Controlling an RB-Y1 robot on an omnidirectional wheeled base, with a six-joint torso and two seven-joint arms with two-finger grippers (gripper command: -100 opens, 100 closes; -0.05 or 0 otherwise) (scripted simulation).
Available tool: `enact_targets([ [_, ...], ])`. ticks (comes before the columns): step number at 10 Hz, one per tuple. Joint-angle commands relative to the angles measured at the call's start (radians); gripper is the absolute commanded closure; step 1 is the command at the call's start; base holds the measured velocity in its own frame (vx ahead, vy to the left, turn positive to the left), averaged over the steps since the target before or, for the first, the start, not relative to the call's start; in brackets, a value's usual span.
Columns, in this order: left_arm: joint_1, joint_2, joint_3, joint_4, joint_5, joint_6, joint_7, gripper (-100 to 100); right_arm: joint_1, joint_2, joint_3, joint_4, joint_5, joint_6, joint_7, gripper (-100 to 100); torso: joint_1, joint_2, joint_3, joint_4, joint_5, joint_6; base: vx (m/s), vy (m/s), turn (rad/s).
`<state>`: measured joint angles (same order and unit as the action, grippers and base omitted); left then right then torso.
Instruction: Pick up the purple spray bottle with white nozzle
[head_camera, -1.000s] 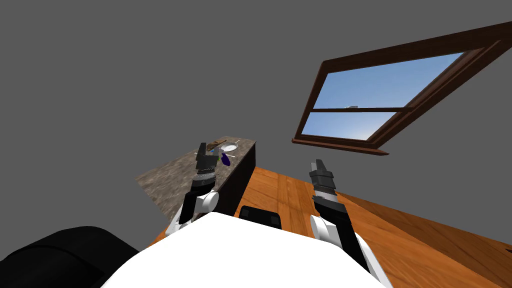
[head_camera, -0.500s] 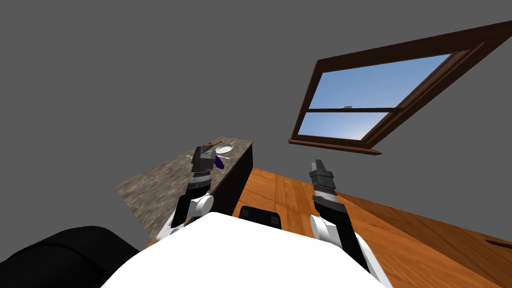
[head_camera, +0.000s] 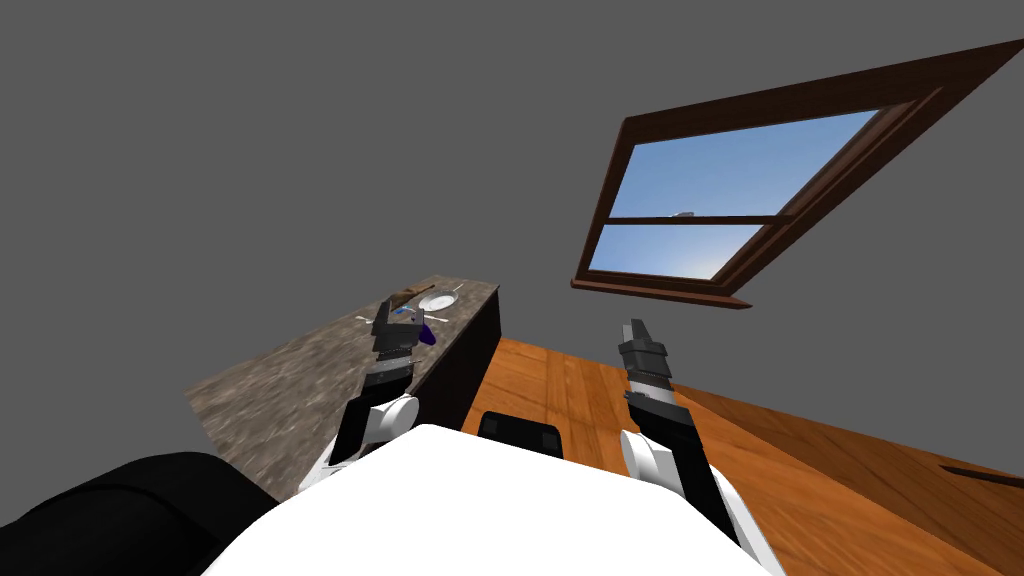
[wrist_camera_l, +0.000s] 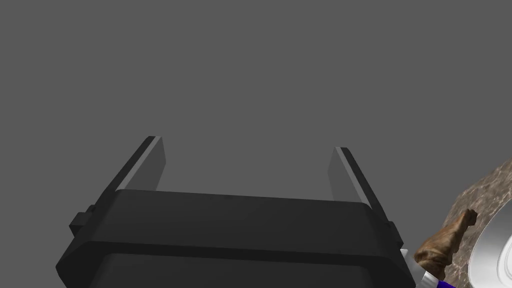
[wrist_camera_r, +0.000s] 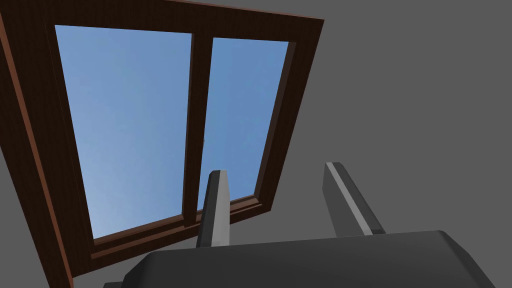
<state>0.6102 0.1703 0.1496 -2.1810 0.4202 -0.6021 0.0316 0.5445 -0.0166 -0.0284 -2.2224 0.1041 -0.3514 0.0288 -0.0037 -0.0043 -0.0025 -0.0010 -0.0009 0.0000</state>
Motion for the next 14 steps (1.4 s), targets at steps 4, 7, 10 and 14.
enact_targets([
  [4, 0.034, 0.016, 0.053, 0.055, 0.123, -0.020, 0.079, -100, 0.000, 0.000, 0.000, 0.000, 0.000, 0.000, 0.000, 0, 0.000, 0.001, 0.001, 0.000, 0.000, 0.000, 0.059, -0.062, -0.045],
  [7, 0.050, 0.019, 0.073, 0.078, 0.188, -0.028, 0.110, -100, 0.000, 0.000, 0.000, 0.000, 0.000, 0.000, 0.000, 0, 0.000, 0.000, 0.000, 0.000, 0.000, 0.000, 0.067, -0.051, -0.046],
  [10, 0.082, 0.022, 0.114, 0.125, 0.278, -0.046, 0.173, -100, 0.000, 0.000, 0.000, 0.000, 0.000, 0.000, 0.000, 0, 0.000, 0.000, 0.000, 0.000, 0.000, 0.000, 0.075, -0.060, -0.063],
  [14, 0.114, 0.022, 0.157, 0.172, 0.390, -0.060, 0.237, -100, 0.000, 0.000, 0.000, 0.000, 0.000, 0.000, 0.000, 0, -0.001, 0.001, 0.000, 0.000, 0.000, 0.000, 0.077, -0.059, -0.047],
])
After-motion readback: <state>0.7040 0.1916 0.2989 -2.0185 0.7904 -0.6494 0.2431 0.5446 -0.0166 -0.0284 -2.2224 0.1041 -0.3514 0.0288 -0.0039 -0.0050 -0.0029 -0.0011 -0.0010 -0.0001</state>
